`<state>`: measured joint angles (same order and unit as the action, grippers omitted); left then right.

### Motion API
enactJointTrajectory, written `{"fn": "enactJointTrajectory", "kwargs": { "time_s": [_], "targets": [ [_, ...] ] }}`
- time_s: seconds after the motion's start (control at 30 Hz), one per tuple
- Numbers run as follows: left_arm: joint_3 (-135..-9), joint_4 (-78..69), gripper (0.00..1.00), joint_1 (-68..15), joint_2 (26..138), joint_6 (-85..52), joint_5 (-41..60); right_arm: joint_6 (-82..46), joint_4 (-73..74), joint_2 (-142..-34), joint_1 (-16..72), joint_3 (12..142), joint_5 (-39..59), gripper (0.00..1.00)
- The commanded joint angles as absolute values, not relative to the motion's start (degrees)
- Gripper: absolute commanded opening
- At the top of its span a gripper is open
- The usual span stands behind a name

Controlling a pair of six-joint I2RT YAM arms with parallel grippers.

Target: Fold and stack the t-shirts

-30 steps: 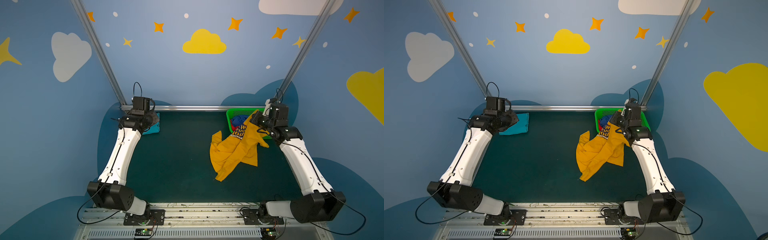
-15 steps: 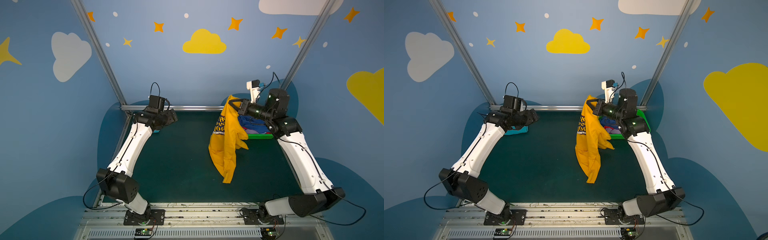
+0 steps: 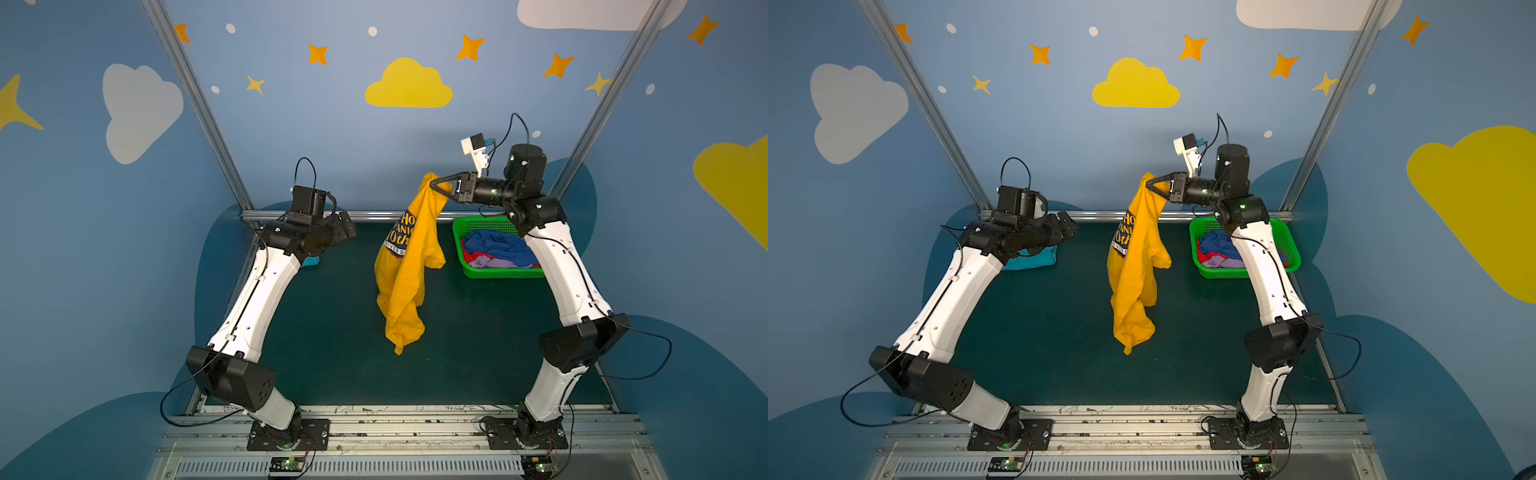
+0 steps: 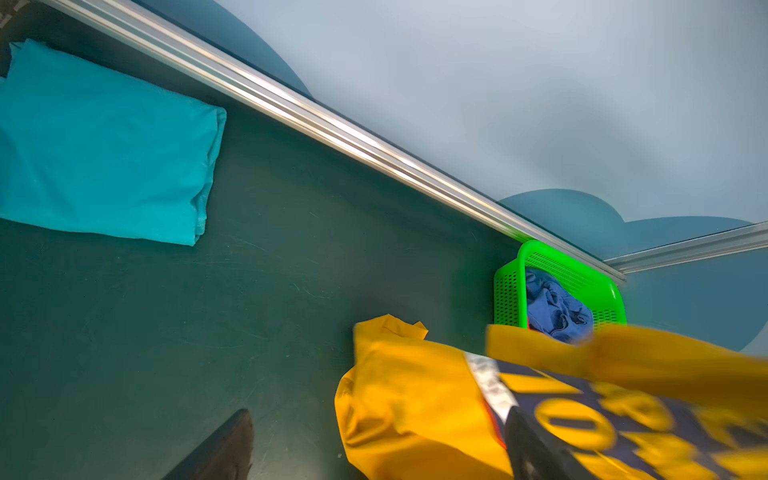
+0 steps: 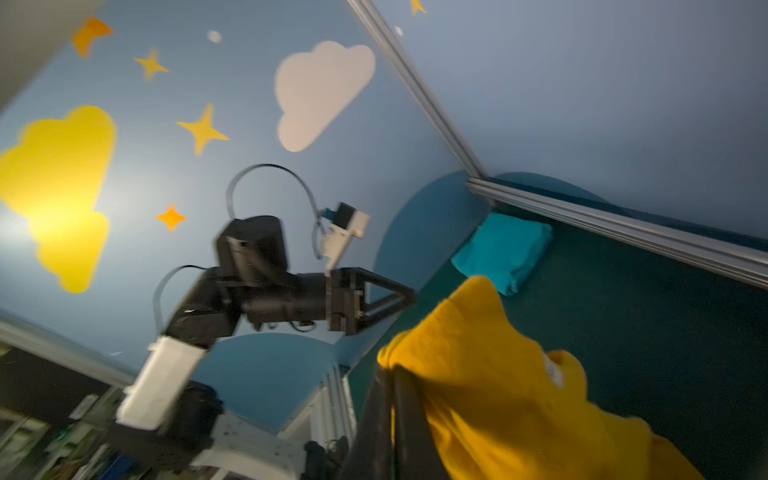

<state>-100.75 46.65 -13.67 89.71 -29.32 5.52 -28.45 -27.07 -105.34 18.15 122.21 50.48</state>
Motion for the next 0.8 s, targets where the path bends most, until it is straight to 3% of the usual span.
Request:
{"fn": "enactJointTrajectory", "kwargs": {
  "time_s": [0.0,0.03,0.1,0.13,0.17,0.3,0.5,0.63,0.77],
  "targets": [
    [-98.2,46.4,0.94,-13.8,89.2,-29.2,6.2,-15.1,-44.0,-104.9,18.6,118.4,31.3,0.00],
    [-97.8,46.1,0.94,-13.8,89.7,-29.3,6.6,-15.0,-44.8,-105.0,18.3,116.5,26.3,0.08],
    [-97.3,45.7,0.94,-13.8,90.7,-30.0,7.6,-15.2,-45.1,-104.9,17.8,113.1,19.3,0.62],
    [-97.0,45.6,0.94,-14.2,91.3,-30.3,8.0,-15.0,-45.5,-104.8,17.7,111.9,15.5,0.75],
    [-96.8,45.4,0.94,-14.5,91.9,-30.3,8.1,-14.4,-46.2,-104.6,17.9,111.1,13.0,0.79],
    [-95.4,45.3,0.93,-16.1,93.9,-30.3,7.3,-14.9,-47.9,-101.2,22.1,104.9,4.7,0.83],
    [-90.4,44.2,0.92,-16.2,94.0,-31.4,6.0,-13.4,-43.7,-90.2,38.5,85.0,-9.6,0.87],
    [-88.3,44.6,0.91,-15.7,93.6,-31.8,4.9,-16.6,-40.3,-88.2,48.4,74.7,-8.7,0.88],
    [-87.0,46.4,0.90,-13.9,93.5,-32.8,4.7,-21.8,-40.6,-92.9,54.5,72.9,-6.2,0.88]
  ]
}}
